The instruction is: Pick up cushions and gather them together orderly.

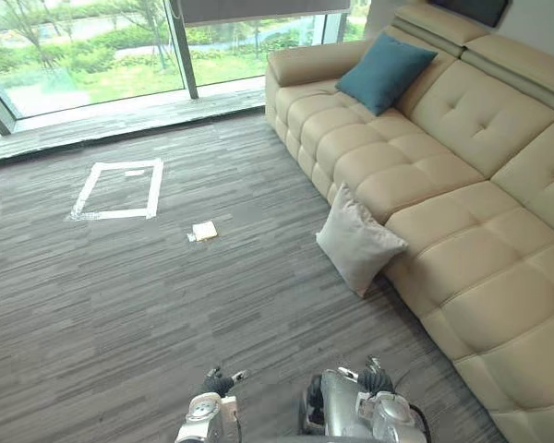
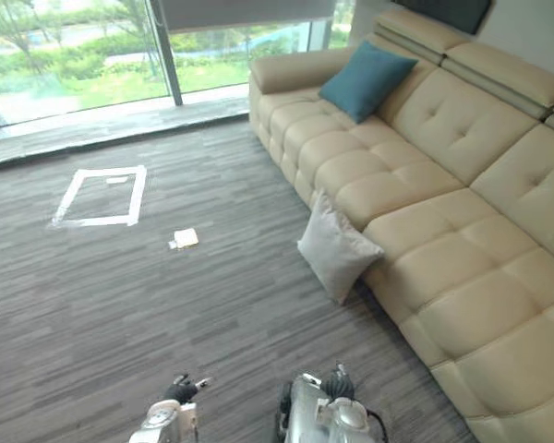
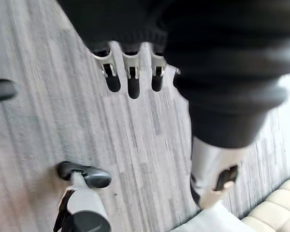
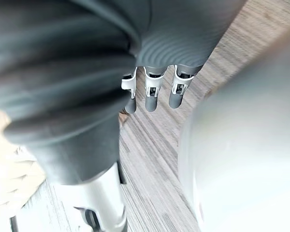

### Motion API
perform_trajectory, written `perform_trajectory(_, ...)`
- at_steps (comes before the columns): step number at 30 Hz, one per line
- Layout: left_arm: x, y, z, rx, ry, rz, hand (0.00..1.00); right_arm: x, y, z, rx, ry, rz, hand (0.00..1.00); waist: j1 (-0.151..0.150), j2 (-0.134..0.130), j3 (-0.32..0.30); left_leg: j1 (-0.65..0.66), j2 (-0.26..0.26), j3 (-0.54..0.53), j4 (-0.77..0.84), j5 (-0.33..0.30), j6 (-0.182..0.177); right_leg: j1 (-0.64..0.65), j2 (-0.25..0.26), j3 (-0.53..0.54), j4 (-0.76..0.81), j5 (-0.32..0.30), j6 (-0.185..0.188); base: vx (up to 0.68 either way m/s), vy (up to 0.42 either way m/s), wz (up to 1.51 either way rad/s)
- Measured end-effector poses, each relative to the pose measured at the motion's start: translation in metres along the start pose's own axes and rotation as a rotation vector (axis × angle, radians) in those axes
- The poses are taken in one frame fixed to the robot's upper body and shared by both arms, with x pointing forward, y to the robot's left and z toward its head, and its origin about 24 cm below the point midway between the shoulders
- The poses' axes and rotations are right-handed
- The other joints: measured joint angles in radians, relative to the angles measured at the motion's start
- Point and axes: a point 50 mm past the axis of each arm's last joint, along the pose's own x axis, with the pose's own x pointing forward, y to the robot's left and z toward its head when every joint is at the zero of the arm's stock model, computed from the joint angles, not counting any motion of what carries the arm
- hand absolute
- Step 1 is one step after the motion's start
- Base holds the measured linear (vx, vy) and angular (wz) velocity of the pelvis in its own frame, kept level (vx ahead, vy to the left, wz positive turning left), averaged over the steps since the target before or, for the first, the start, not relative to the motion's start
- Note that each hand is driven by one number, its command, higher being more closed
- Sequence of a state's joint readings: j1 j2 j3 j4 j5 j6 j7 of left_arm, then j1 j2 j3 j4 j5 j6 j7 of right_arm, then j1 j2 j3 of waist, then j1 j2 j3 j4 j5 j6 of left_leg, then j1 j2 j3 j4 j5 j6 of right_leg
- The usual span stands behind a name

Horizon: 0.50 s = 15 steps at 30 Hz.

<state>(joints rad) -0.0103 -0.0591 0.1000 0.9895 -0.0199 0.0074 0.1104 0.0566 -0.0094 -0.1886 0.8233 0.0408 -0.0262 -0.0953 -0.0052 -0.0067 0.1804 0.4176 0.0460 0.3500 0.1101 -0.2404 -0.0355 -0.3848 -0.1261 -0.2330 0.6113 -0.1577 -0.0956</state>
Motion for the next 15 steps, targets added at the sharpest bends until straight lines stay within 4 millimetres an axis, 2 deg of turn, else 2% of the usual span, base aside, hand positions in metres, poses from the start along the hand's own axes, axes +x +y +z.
perform_trajectory(1, 0.0, 0.0, 0.0, -0.003, -0.001, 0.001, 0.0, 0.001, -0.003, 0.001, -0.004, 0.004, -0.009, 0.0, -0.003, 0.018, 0.001, -0.014, 0.015, -0.011, 0.054, 0.025, -0.042, 0.006, 0.006, 0.0, 0.021, -0.045, -0.005, 0.56, -0.176, -0.22)
perform_trajectory(2, 0.0, 0.0, 0.001, -0.005, -0.003, 0.002, 0.0, 0.001, -0.005, 0.0, 0.001, 0.009, -0.015, 0.0, -0.007, 0.022, 0.002, -0.035, 0.028, -0.02, 0.123, 0.048, -0.068, 0.021, 0.008, -0.001, 0.031, -0.072, -0.011, 0.55, -0.204, 0.05)
perform_trajectory(3, 0.001, 0.0, 0.003, -0.007, -0.008, 0.001, 0.0, 0.001, -0.006, -0.002, 0.004, 0.019, -0.02, 0.0, -0.019, 0.027, 0.006, -0.093, 0.064, -0.063, 0.288, 0.088, -0.116, 0.068, 0.019, -0.01, 0.013, -0.097, -0.01, 0.58, -0.247, 0.13)
perform_trajectory(4, 0.001, 0.001, 0.005, -0.017, -0.014, 0.005, 0.0, 0.0, -0.005, -0.005, 0.002, 0.031, -0.017, 0.0, -0.021, 0.028, 0.008, -0.184, 0.105, -0.13, 0.516, 0.158, -0.194, 0.139, 0.04, -0.013, -0.032, -0.106, -0.015, 0.52, -0.223, -0.07)
perform_trajectory(5, 0.001, 0.003, 0.006, -0.028, -0.02, 0.007, 0.0, 0.0, -0.002, -0.006, 0.0, 0.034, -0.009, 0.0, -0.013, 0.027, 0.01, -0.26, 0.128, -0.155, 0.702, 0.174, -0.217, 0.2, 0.062, -0.007, -0.079, -0.108, -0.019, 0.49, -0.197, -0.4)
perform_trajectory(6, 0.0, 0.004, 0.005, -0.036, -0.022, 0.012, 0.0, -0.001, 0.001, -0.007, 0.001, 0.037, 0.0, 0.0, -0.008, 0.021, 0.014, -0.315, 0.146, -0.151, 0.817, 0.169, -0.209, 0.246, 0.076, 0.005, -0.112, -0.112, -0.024, 0.35, -0.104, -0.63)
perform_trajectory(7, 0.0, 0.006, 0.007, -0.036, -0.031, 0.017, 0.0, -0.001, 0.007, -0.008, 0.004, 0.039, 0.014, 0.0, 0.0, 0.013, 0.02, -0.384, 0.159, -0.138, 0.893, 0.148, -0.171, 0.3, 0.086, 0.02, -0.148, -0.119, -0.029, 0.25, -0.059, -0.61)
perform_trajectory(8, 0.0, 0.006, 0.008, -0.031, -0.039, 0.016, 0.0, -0.001, 0.01, -0.006, 0.007, 0.037, 0.022, 0.0, 0.002, 0.005, 0.018, -0.449, 0.17, -0.108, 0.899, 0.115, -0.116, 0.337, 0.092, 0.04, -0.189, -0.123, -0.027, 0.28, -0.041, -0.62)
perform_trajectory(10, 0.0, 0.004, 0.014, -0.037, -0.06, 0.011, 0.0, -0.002, 0.011, -0.009, 0.028, 0.047, 0.023, 0.0, 0.009, 0.003, 0.015, -0.538, 0.173, -0.066, 0.786, 0.063, -0.052, 0.384, 0.097, 0.091, -0.231, -0.124, -0.007, 0.33, 0.025, -0.77)
perform_trajectory(11, 0.0, 0.004, 0.014, -0.041, -0.06, 0.014, 0.0, -0.002, 0.011, -0.01, 0.046, 0.053, 0.018, 0.0, 0.016, 0.005, 0.014, -0.562, 0.166, -0.058, 0.656, 0.043, -0.034, 0.408, 0.098, 0.13, -0.248, -0.13, 0.007, 0.34, 0.079, -0.94)
perform_trajectory(13, 0.0, 0.005, 0.014, -0.044, -0.064, 0.017, 0.0, -0.003, 0.011, -0.011, 0.053, 0.056, 0.01, 0.0, 0.018, 0.005, 0.014, -0.581, 0.135, -0.113, 0.45, 0.04, -0.048, 0.442, 0.097, 0.19, -0.27, -0.144, 0.032, 0.39, 0.169, -0.98)
perform_trajectory(15, 0.0, 0.004, 0.015, -0.042, -0.068, 0.016, 0.0, -0.003, 0.012, -0.013, 0.053, 0.062, 0.006, 0.0, 0.021, 0.005, 0.013, -0.593, 0.089, -0.234, 0.264, 0.059, -0.076, 0.474, 0.091, 0.259, -0.288, -0.172, 0.074, 0.44, 0.267, -1.04)
